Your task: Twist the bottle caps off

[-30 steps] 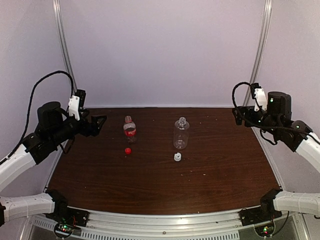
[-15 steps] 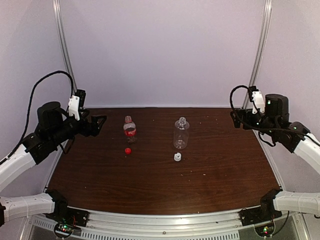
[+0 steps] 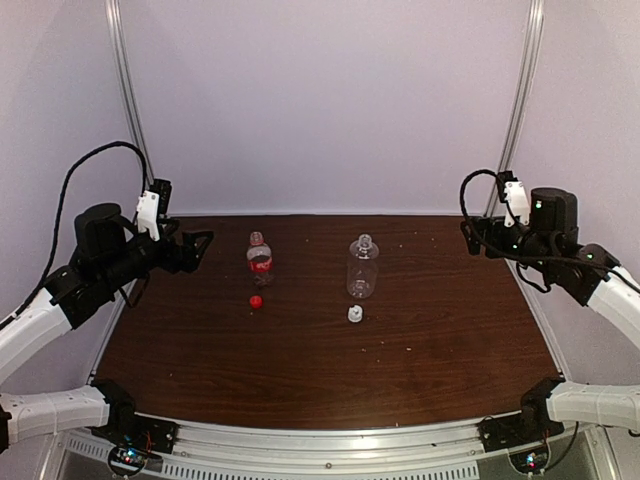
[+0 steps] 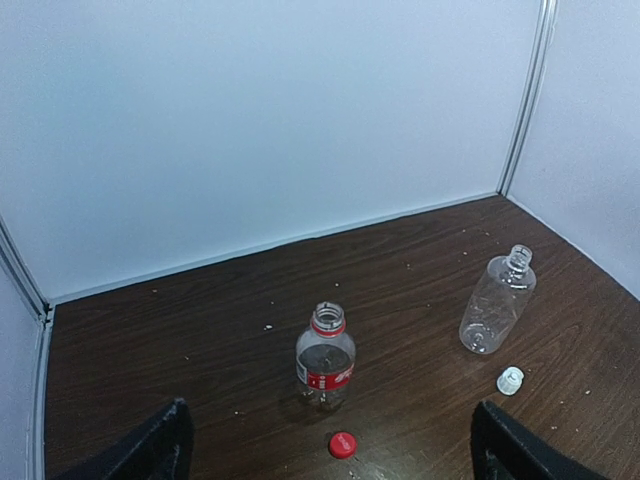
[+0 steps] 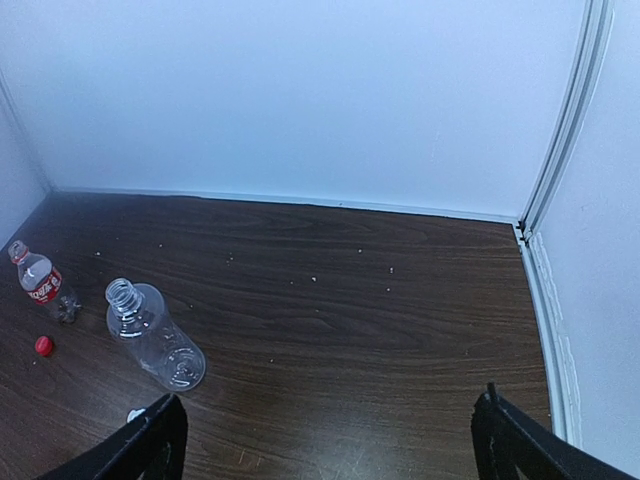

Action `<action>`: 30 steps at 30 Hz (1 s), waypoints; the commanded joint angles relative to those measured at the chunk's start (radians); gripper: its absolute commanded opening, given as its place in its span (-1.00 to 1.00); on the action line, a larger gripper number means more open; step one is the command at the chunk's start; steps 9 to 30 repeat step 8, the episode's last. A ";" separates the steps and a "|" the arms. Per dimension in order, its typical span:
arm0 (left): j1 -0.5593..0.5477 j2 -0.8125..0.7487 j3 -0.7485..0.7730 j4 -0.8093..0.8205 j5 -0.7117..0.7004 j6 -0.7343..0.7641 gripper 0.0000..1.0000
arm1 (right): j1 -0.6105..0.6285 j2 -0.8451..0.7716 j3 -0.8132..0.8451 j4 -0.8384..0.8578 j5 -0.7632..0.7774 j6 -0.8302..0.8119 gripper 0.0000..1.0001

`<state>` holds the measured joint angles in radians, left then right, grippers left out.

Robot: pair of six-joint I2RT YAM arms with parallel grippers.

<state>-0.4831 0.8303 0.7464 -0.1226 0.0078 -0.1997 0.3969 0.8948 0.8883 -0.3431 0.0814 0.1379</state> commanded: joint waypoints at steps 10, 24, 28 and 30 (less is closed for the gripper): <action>0.008 0.003 0.021 0.033 0.008 0.014 0.95 | -0.006 -0.002 -0.020 0.023 -0.011 0.015 1.00; 0.008 0.003 0.021 0.033 0.008 0.014 0.95 | -0.006 -0.002 -0.020 0.023 -0.011 0.015 1.00; 0.008 0.003 0.021 0.033 0.008 0.014 0.95 | -0.006 -0.002 -0.020 0.023 -0.011 0.015 1.00; 0.008 0.003 0.021 0.033 0.008 0.014 0.95 | -0.006 -0.002 -0.020 0.023 -0.011 0.015 1.00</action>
